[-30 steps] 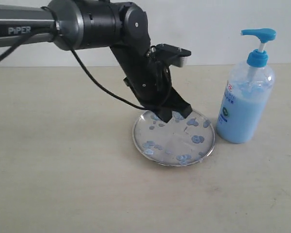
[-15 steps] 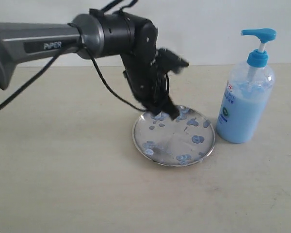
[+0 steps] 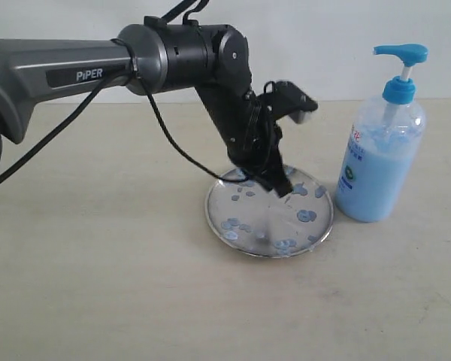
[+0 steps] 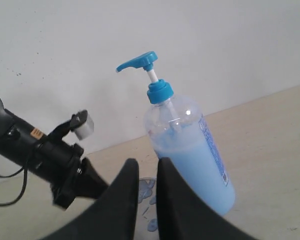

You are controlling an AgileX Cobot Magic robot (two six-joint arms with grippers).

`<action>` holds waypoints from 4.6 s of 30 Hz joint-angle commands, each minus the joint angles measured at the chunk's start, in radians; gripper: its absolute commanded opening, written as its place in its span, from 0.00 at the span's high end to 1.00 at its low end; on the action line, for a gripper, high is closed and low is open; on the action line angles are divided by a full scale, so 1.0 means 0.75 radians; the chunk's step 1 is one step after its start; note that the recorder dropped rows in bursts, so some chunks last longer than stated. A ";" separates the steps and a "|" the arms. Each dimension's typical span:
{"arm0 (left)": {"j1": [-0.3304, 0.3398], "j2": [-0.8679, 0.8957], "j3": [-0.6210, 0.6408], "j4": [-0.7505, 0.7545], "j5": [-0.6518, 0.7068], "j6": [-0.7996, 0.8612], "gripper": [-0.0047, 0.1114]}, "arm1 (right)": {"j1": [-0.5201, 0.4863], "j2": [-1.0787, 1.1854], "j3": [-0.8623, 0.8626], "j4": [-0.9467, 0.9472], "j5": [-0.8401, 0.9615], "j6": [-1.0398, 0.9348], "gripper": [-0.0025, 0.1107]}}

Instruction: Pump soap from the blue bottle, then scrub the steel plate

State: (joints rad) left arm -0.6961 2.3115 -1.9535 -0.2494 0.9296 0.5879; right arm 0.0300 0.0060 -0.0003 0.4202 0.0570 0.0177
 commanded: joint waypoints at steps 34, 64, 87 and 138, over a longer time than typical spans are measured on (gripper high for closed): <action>0.054 -0.054 -0.009 -0.206 -0.223 -0.084 0.92 | 0.003 -0.008 0.000 -0.003 -0.007 0.000 0.96; 0.056 -0.490 0.282 -0.479 -0.284 0.133 0.92 | 0.003 -0.008 0.000 -0.003 -0.007 0.000 0.96; 0.008 -2.630 2.163 -0.647 -1.401 0.596 0.92 | 0.003 -0.008 0.000 -0.003 -0.007 0.000 0.96; 0.937 -3.056 2.605 0.705 -0.786 -1.338 0.92 | 0.003 -0.008 0.000 -0.003 -0.004 0.003 0.96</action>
State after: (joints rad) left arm 0.0011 0.0146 0.0005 0.2712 0.3400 -0.3735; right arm 0.0300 0.0055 0.0014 0.4202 0.0570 0.0182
